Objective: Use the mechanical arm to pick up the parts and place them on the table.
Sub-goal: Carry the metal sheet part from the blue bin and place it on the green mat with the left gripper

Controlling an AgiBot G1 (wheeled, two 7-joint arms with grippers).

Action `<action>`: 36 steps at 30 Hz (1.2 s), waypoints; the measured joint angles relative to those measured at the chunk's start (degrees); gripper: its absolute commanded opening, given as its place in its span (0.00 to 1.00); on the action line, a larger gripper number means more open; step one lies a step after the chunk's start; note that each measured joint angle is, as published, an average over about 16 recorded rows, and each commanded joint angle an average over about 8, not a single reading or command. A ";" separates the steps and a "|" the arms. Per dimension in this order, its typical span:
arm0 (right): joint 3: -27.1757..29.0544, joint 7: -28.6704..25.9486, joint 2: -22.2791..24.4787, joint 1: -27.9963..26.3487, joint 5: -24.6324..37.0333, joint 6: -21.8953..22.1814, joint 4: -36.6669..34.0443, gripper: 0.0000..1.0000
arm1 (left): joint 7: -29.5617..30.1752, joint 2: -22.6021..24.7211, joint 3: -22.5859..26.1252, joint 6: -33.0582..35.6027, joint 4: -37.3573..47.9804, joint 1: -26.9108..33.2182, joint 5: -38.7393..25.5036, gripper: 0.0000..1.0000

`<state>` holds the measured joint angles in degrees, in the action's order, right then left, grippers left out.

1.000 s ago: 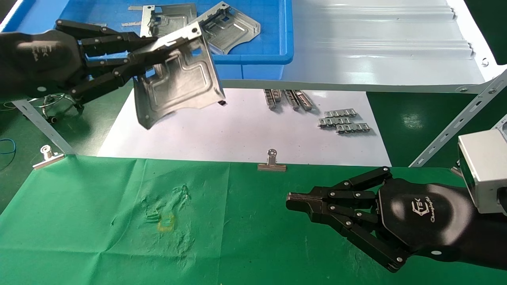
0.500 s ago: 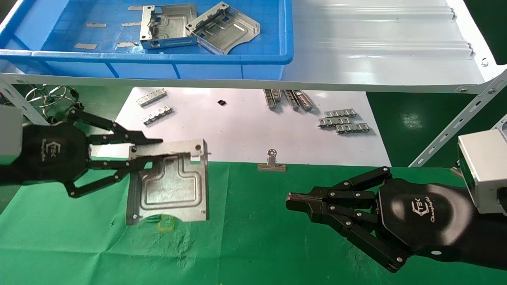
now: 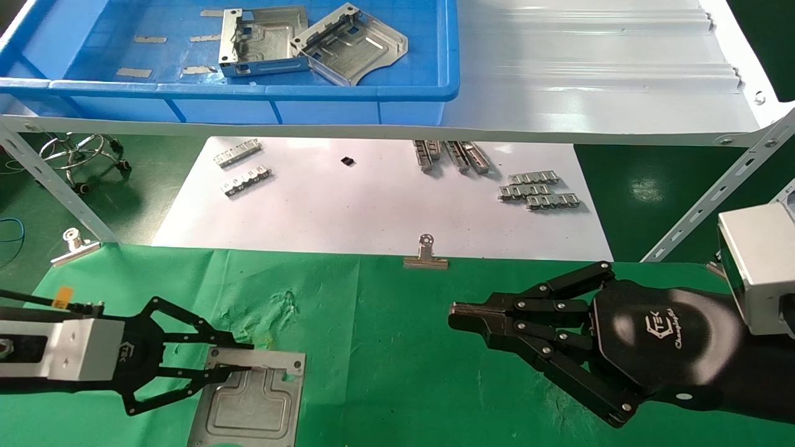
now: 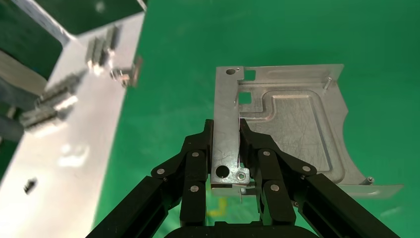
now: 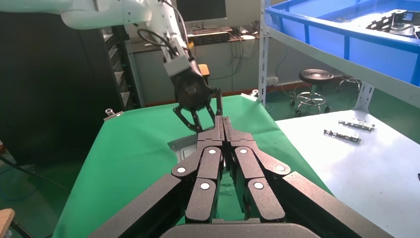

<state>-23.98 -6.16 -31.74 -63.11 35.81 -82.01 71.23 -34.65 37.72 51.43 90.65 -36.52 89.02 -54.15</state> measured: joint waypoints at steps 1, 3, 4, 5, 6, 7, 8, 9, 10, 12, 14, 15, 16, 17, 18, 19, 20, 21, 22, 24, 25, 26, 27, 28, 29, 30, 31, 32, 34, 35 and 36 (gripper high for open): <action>0.00 0.00 0.00 0.00 0.00 0.00 0.00 0.00 | -0.70 0.44 0.50 -0.07 1.16 0.01 -0.19 0.00; 0.00 0.00 0.00 0.00 0.00 0.00 0.00 0.00 | -2.11 1.37 1.41 -0.24 3.58 0.10 -0.58 0.00; 0.00 0.00 0.00 0.00 0.00 0.00 0.00 0.00 | -2.82 1.85 1.79 -0.35 4.80 0.19 -0.79 0.00; 0.00 0.00 0.00 0.00 0.00 0.00 0.00 0.00 | -3.53 2.33 2.14 -0.46 6.02 0.29 -0.98 0.00; 0.00 0.00 0.00 0.00 0.00 0.00 0.00 0.00 | -4.21 2.84 2.44 -0.58 7.28 0.41 -1.16 0.00; 0.00 0.00 0.00 0.00 0.00 0.00 0.00 0.00 | -4.89 3.36 2.70 -0.71 8.54 0.54 -1.31 0.00; 0.00 0.00 0.00 0.00 0.00 0.00 0.00 0.00 | -5.55 3.88 2.91 -0.83 9.77 0.68 -1.46 0.00; 0.00 0.00 0.00 0.00 0.00 0.00 0.00 0.00 | -6.19 4.40 3.10 -0.95 10.99 0.82 -1.61 0.00; 0.00 0.00 0.00 0.00 0.00 0.00 0.00 0.00 | -6.81 4.92 3.26 -1.06 12.17 0.97 -1.74 0.00; 0.00 0.00 0.00 0.00 0.00 0.00 0.00 0.00 | -8.02 5.91 3.55 -1.27 14.43 1.28 -2.01 0.00; 0.00 0.00 0.00 0.00 0.00 0.00 0.00 0.00 | -9.26 6.83 3.80 -1.52 16.52 1.60 -2.31 0.00; 0.00 0.00 0.00 0.00 0.00 0.00 0.00 0.00 | -9.88 7.28 3.90 -1.66 17.55 1.77 -2.45 0.00; 0.00 0.00 0.00 0.00 0.00 0.00 0.00 0.00 | -10.47 7.70 3.98 -1.80 18.52 1.93 -2.57 0.00; 0.00 0.00 0.00 0.00 0.00 0.00 0.00 0.00 | -11.06 8.12 4.06 -1.94 19.46 2.10 -2.70 0.00; 0.00 0.00 0.00 0.00 0.00 0.00 0.00 0.00 | -11.65 8.52 4.13 -2.08 20.36 2.26 -2.83 0.00; 0.00 0.00 0.00 0.00 0.00 0.00 0.00 0.00 | -12.21 8.91 4.18 -2.20 21.22 2.43 -2.93 0.00; 0.00 0.00 0.00 0.00 0.00 0.00 0.00 0.00 | -12.74 9.28 4.23 -2.31 22.05 2.59 -3.03 0.00; 0.00 0.00 0.00 0.00 0.00 0.00 0.00 0.00 | -13.25 9.65 4.29 -2.41 22.85 2.75 -3.13 0.00; 0.00 0.00 0.00 0.00 0.00 0.00 0.00 0.00 | -13.74 10.00 4.34 -2.50 23.59 2.92 -3.23 0.00; 0.00 0.00 0.00 0.00 0.00 0.00 0.00 0.00 | -14.70 10.64 4.46 -2.63 24.94 3.24 -3.47 0.09; 0.00 0.00 0.00 0.00 0.00 0.00 0.00 0.00 | -15.16 10.94 4.52 -2.69 25.57 3.39 -3.58 0.18; 0.00 0.00 0.00 0.00 0.00 0.00 0.00 0.00 | -15.60 11.22 4.58 -2.74 26.14 3.53 -3.68 0.28; 0.00 0.00 0.00 0.00 0.00 0.00 0.00 0.00 | -16.05 11.49 4.63 -2.78 26.69 3.67 -3.79 0.41; 0.00 0.00 0.00 0.00 0.00 0.00 0.00 0.00 | -16.47 11.75 4.68 -2.81 27.21 3.80 -3.89 0.53; 0.00 0.00 0.00 0.00 0.00 0.00 0.00 0.00 | -16.86 11.99 4.73 -2.83 27.70 3.92 -3.98 0.66; 0.00 0.00 0.00 0.00 0.00 0.00 0.00 0.00 | -17.23 12.22 4.77 -2.83 28.15 4.03 -4.06 0.78; 0.00 0.00 0.00 0.00 0.00 0.00 0.00 0.00 | -17.57 12.44 4.82 -2.83 28.58 4.14 -4.13 0.88; 0.00 0.00 0.00 0.00 0.00 0.00 0.00 0.00 | -17.88 12.64 4.87 -2.83 28.98 4.24 -4.21 0.94; 0.00 0.00 0.00 0.00 0.00 0.00 0.00 0.00 | -18.48 13.03 4.95 -2.84 29.75 4.42 -4.34 1.00; 0.00 0.00 0.00 0.00 0.00 0.00 0.00 0.00 | -18.74 13.21 4.98 -2.83 30.09 4.50 -4.40 1.00; 0.00 0.00 0.00 0.00 0.00 0.00 0.00 0.00 | -18.99 13.37 5.00 -2.81 30.42 4.57 -4.43 1.00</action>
<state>-23.98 -6.16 -31.74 -63.11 35.81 -82.01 71.23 -53.64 51.09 56.43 87.84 -6.09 93.59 -58.59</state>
